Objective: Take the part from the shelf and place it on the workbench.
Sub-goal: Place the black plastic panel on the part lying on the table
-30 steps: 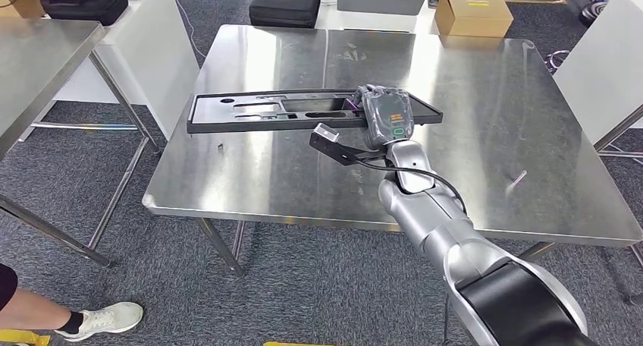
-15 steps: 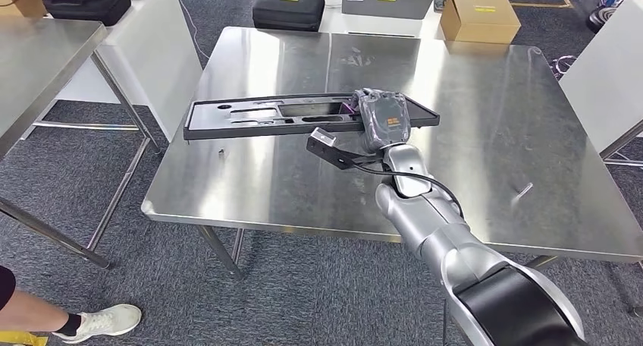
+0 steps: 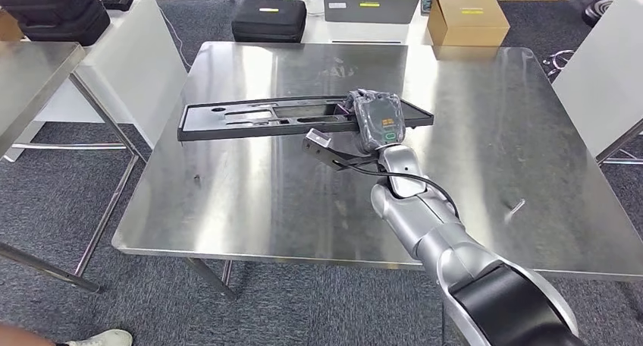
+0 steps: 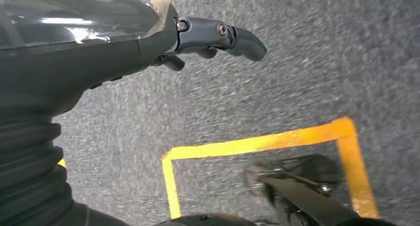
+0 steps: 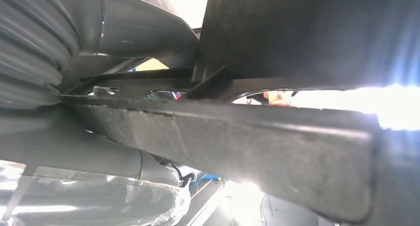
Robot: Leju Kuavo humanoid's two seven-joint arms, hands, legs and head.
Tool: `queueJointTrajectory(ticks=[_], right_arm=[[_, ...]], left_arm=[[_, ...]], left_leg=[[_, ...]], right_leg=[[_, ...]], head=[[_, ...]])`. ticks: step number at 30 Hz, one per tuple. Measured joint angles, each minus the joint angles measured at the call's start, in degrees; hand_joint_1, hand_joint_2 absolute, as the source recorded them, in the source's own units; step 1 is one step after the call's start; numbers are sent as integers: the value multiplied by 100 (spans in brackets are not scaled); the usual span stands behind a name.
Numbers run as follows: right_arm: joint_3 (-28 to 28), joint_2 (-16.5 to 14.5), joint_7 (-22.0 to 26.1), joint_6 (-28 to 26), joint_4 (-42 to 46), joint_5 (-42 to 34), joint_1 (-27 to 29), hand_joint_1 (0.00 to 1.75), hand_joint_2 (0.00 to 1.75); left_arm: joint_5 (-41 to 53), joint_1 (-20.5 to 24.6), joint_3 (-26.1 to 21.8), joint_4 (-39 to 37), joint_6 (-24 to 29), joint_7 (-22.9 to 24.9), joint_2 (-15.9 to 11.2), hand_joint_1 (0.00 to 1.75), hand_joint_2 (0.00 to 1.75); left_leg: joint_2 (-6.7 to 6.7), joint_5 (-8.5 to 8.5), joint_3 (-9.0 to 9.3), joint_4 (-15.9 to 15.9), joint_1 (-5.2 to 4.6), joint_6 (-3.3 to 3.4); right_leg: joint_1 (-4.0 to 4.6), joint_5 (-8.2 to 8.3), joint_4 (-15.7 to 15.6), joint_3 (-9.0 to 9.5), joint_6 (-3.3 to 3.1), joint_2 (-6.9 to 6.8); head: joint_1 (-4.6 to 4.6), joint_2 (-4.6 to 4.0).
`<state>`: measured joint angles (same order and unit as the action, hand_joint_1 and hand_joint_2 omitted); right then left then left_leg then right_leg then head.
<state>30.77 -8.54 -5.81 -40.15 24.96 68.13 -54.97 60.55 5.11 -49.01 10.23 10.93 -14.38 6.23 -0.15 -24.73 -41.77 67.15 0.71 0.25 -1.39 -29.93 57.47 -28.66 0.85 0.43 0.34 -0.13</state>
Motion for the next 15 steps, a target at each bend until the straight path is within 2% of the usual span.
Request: queueJointTrajectory(ticks=[1, 2, 4, 6, 7, 8, 11, 12, 13, 14, 15], right_arm=[[0, -3, 0, 0, 0, 0, -5, 175, 175], [-1, -8, 0, -2, 0, 0, -12, 175, 175], [-2, -19, 0, -8, 1, 0, -36, 175, 175], [-2, -31, 1, -14, 7, 1, -48, 175, 175], [-2, -31, 2, -15, 9, 2, -52, 175, 175], [-2, -30, 3, -15, 12, 2, -55, 175, 175], [-2, -16, 7, -15, 12, -1, -3, 175, 175], [-2, -6, 7, -15, 11, -2, 32, 175, 175], [-2, 8, 7, -15, 11, -2, 60, 175, 175], [-2, 20, 7, -15, 11, -2, 76, 175, 175], [-2, 29, 7, -15, 10, -2, 81, 175, 175]], left_arm=[[0, -2, 0, -1, 0, 0, -4, 0, 175], [1, 1, 1, -2, 0, -1, -5, 0, 175], [2, 13, 2, -4, 0, 0, -3, 0, 175], [2, 16, 2, -3, 1, 0, -1, 0, 175], [2, 11, 2, -3, 2, -1, -2, 0, 175], [2, 10, 1, -2, 2, -2, -3, 0, 175], [2, 7, 1, -3, 2, -2, -1, 0, 175], [2, -1, 1, -3, 2, -1, 1, 0, 175], [2, -10, 1, -4, 2, -1, 2, 0, 175], [2, -17, 1, -4, 2, -1, 2, 0, 175], [2, -21, 1, -4, 2, -1, 4, 0, 175]], left_leg=[[0, 204, 106, -304, -15, 21], [1, 267, 220, -548, -32, 53], [-4, 137, 343, -720, -68, 130], [-15, 41, 433, -810, -60, 222], [-20, 16, 489, -845, -51, 264], [-25, -10, 548, -877, -42, 300], [-49, -127, 684, -905, -48, 361], [-66, -181, 749, -906, -54, 365], [-84, -238, 825, -906, -62, 365], [-100, -299, 911, -906, -69, 360], [-110, -361, 989, -909, -76, 354]], right_leg=[[18, -68, -11, 68, 30, 4], [29, -120, -28, 116, 65, 5], [62, -149, -51, 165, 136, 5], [74, -136, 31, 154, 189, -2], [78, -137, 207, 56, 204, -5], [83, -163, 503, -128, 209, -7], [83, -446, 1574, -911, 164, -8], [85, -505, 1698, -1084, 164, -8], [85, -458, 1619, -1168, 189, -8], [86, -291, 1348, -1166, 231, -9], [93, -12, 945, -1106, 276, -12]], head=[[-1, 0], [-8, 0], [-20, 0], [-17, 0], [-11, 0], [-4, 0], [3, 0], [4, 0], [6, 0], [6, 0], [8, 0]])
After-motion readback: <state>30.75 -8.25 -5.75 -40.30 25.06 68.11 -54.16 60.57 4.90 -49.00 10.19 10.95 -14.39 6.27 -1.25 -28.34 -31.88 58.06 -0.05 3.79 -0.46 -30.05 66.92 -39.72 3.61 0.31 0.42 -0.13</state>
